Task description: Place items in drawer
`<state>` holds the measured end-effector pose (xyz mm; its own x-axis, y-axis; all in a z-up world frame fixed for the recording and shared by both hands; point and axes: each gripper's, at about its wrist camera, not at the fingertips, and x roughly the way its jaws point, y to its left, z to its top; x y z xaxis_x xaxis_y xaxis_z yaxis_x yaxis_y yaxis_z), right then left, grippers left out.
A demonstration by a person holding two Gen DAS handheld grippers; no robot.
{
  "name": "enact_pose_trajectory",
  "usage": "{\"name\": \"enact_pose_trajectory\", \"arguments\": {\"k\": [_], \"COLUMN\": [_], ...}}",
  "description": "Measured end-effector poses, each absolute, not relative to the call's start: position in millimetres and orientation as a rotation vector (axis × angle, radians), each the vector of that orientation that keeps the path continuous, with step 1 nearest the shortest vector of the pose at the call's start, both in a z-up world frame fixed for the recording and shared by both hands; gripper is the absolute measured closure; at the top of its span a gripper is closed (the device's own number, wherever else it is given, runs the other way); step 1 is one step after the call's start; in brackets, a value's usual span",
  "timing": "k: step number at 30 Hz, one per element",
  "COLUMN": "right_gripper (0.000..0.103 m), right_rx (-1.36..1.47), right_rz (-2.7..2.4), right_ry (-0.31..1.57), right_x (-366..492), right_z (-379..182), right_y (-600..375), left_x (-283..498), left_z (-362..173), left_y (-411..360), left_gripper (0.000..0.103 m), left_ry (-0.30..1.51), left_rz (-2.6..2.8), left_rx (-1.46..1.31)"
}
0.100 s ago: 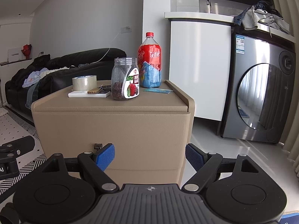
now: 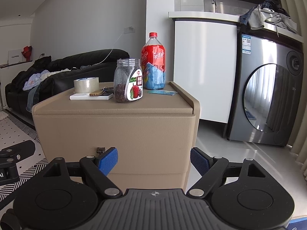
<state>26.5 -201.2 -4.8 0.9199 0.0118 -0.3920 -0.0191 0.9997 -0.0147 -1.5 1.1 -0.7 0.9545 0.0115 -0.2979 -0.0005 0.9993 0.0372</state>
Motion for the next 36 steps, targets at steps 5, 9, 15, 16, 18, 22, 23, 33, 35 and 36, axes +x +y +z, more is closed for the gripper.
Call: {"name": "enact_pose_trajectory", "arguments": {"k": [5,9,15,16,18,22,23,33,35,36], "right_gripper": [0.017,0.017,0.017,0.017,0.017,0.017,0.017,0.017,0.017,0.017], "right_rx": [-0.013,-0.016,-0.012,-0.011,-0.011,-0.008,-0.007,0.005,0.006,0.005], "right_rz": [0.014,0.015,0.014,0.014,0.015,0.016,0.016,0.014,0.014,0.014], "right_ry": [0.420,0.415,0.410,0.409,0.405,0.405,0.406,0.397,0.397,0.398], "right_x": [28,27,26,27,26,26,26,24,24,23], "right_z": [-4,-7,-4,-4,-4,-4,-5,-2,-2,-2], "right_y": [-202,-204,-200,-200,-201,-201,-201,-204,-204,-203], "left_x": [-5,-8,-9,-9,-9,-10,-9,-9,-8,-7], "left_z": [2,7,11,11,12,6,7,10,11,11], "left_y": [0,2,3,3,2,0,0,-1,-1,-1], "left_gripper": [0.000,0.000,0.000,0.000,0.000,0.000,0.000,0.000,0.000,0.000], "left_ry": [0.307,0.307,0.311,0.311,0.312,0.302,0.301,0.305,0.306,0.308], "left_rz": [0.007,0.005,0.009,0.009,0.009,0.010,0.008,0.008,0.007,0.006], "left_rx": [0.035,0.044,0.043,0.045,0.048,0.041,0.043,0.040,0.040,0.041]}}
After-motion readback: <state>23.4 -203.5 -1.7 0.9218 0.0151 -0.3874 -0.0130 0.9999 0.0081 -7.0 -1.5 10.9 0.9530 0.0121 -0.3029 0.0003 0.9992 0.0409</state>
